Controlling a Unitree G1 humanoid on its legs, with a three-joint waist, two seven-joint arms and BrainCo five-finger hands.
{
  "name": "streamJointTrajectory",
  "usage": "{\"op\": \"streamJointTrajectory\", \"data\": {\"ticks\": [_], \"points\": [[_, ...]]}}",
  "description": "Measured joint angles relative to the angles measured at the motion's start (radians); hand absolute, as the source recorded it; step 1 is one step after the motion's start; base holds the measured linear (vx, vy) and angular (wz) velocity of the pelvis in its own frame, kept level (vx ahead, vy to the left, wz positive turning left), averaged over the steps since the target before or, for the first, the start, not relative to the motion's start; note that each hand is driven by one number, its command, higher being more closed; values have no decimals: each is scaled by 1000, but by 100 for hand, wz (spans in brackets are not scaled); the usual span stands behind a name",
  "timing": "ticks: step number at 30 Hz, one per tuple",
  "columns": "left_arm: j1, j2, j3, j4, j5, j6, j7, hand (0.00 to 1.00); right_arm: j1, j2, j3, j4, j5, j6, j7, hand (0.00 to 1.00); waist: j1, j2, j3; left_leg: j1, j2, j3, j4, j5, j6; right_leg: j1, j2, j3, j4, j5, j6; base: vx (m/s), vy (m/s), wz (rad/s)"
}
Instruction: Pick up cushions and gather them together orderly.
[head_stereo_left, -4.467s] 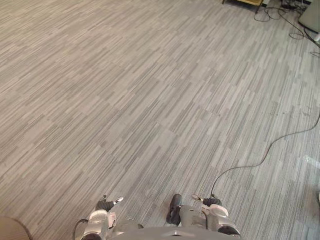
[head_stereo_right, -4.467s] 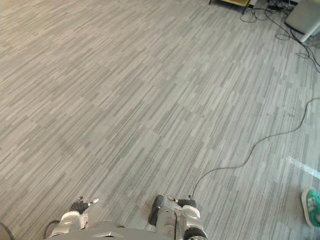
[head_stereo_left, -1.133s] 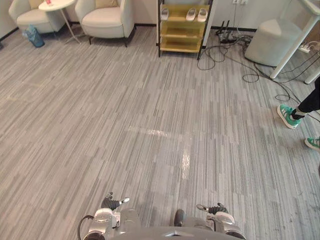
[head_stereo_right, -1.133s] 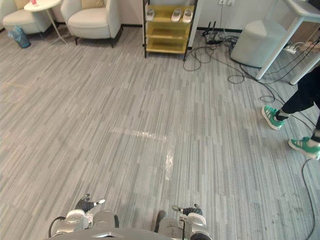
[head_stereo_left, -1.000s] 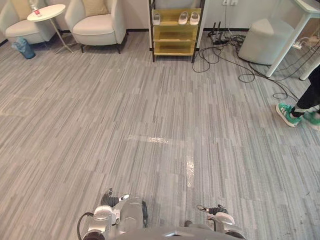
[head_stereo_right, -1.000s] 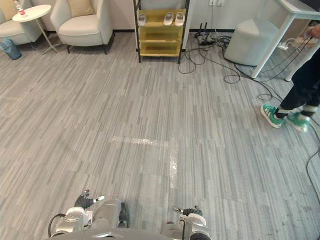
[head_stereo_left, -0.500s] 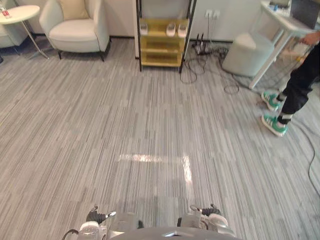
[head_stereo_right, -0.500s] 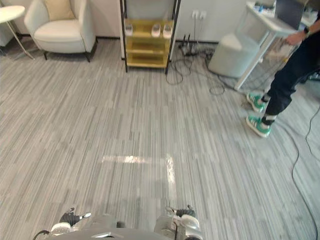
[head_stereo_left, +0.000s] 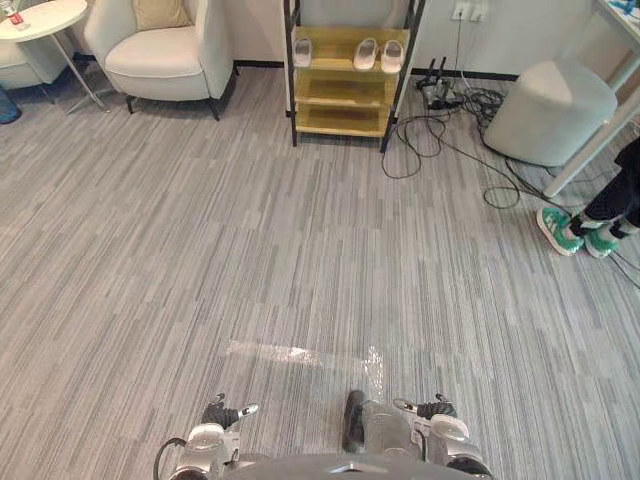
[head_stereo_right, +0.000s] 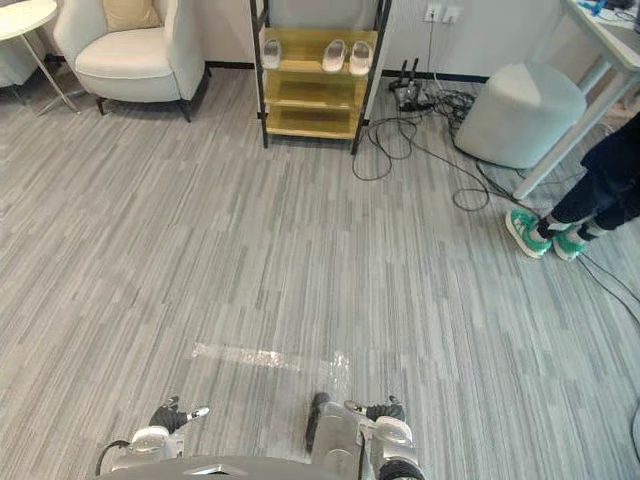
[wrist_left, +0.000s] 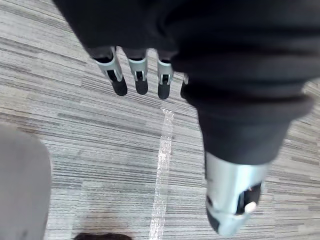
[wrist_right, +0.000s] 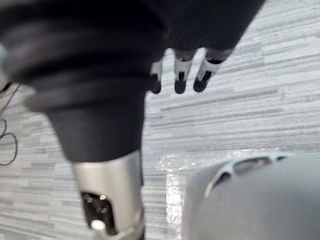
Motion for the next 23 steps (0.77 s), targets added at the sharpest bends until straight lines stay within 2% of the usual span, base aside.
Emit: {"op": "streamJointTrajectory", "data": {"ticks": [1, 3, 4, 5, 6, 7, 8, 9, 10, 11, 12, 13, 15, 17, 20, 23], "points": [[-3, 2, -12, 0, 4, 0, -1, 0, 1, -4, 0, 14, 2, -3, 0, 0, -1, 4, -2, -50, 9, -17, 109, 35, -33, 45, 16, -17, -52, -7, 0, 373, -135, 32], [-8, 3, -17, -2, 4, 0, -3, 0, 13, -2, 5, 15, 4, -3, 0, 0, 5, 6, -2, -120, 11, -16, 259, 110, -63, 103, 29, -22, -118, -5, 0, 301, -77, 16], [-9, 5, -19, -6, 4, -4, -7, 0, 28, 0, 10, 16, 14, -4, 1, 0, 18, 6, -4, -194, 11, -5, 428, 218, -88, 169, 31, -25, -181, 1, -1, 274, -21, 3], [-7, 5, -30, -6, 4, -13, -10, 0, 38, 2, 9, 18, 21, -4, 1, 0, 19, 9, -5, -252, 28, 23, 547, 156, -66, 210, 33, -32, -217, 2, -2, 265, -8, 6], [-7, 4, -35, -7, 3, -17, -18, 0, 43, -3, 7, 18, 25, -3, 1, 0, 17, 16, -8, -299, 44, 67, 605, 89, -38, 248, 33, -36, -243, 3, 1, 258, 19, 9], [-6, 3, -36, -11, 3, -18, -23, 0, 43, -6, 7, 19, 28, -3, 1, 0, 17, 19, -10, -324, 52, 99, 618, 50, -24, 276, 30, -35, -262, 6, 5, 276, 60, 8], [-4, 4, -36, -22, 3, -22, -23, 0, 57, -8, 7, 23, 40, -3, 0, 0, 18, 18, -9, -361, 54, 148, 595, -8, -9, 321, 15, -32, -285, 16, 21, 264, 89, -1], [0, 4, -38, -26, 3, -25, -23, 0, 59, -7, 7, 25, 41, -3, 0, 0, 19, 18, -9, -383, 53, 168, 556, -34, -9, 335, 5, -29, -288, 19, 27, 217, 157, -8], [5, 5, -44, -41, 2, -26, -22, 0, 60, -6, 6, 25, 46, -4, 0, 0, 20, 19, -8, -408, 49, 188, 443, -51, -10, 349, -11, -23, -287, 21, 33, 147, 168, -10], [5, 6, -56, -42, 3, -26, -21, 0, 62, -8, 5, 23, 51, -4, 0, 0, 20, 27, -9, -415, 46, 195, 265, -19, -11, 358, -17, -16, -286, 17, 59, 192, 290, -8], [-1, 6, -72, -40, -5, -25, -21, 0, 62, -9, -1, 17, 59, -4, -2, 0, 24, 34, -10, -408, 26, 196, 126, 23, 2, 365, -23, 4, -284, -9, 106, 143, 240, -2], [-3, 14, -77, -40, -6, -24, -19, 0, 64, 3, 4, 17, 60, -4, -2, 0, 23, 24, -8, -391, 0, 199, 97, 35, 8, 359, -40, 23, -294, -9, 107, 128, 221, 10], [-9, 40, -88, -40, -8, -24, -19, 0, 68, 28, 0, 20, 61, -4, -2, 0, 19, -24, -11, -375, -60, 193, 30, 65, 30, 364, -64, 59, -333, -9, 105, 121, 143, 35], [-12, 43, -84, -40, -17, -23, -18, 0, 67, 30, -4, 23, 60, -4, -3, 0, 25, -38, -14, -376, -83, 188, 29, 70, 37, 373, -75, 88, -353, -3, 96, 91, 123, 27], [-4, 45, -55, -32, -20, -22, -16, 0, 67, 32, -21, 21, 59, -6, -3, 0, 27, -31, -11, -329, -93, 196, -12, 76, 41, 401, -80, 102, -362, 1, 95, 42, 21, -5], [2, 46, -40, -27, -20, -22, -15, 0, 68, 34, -34, 21, 59, -7, -3, 0, 25, -32, -16, -298, -98, 202, -93, 119, 33, 396, -79, 103, -375, 3, 98, -8, -43, -8]]}}
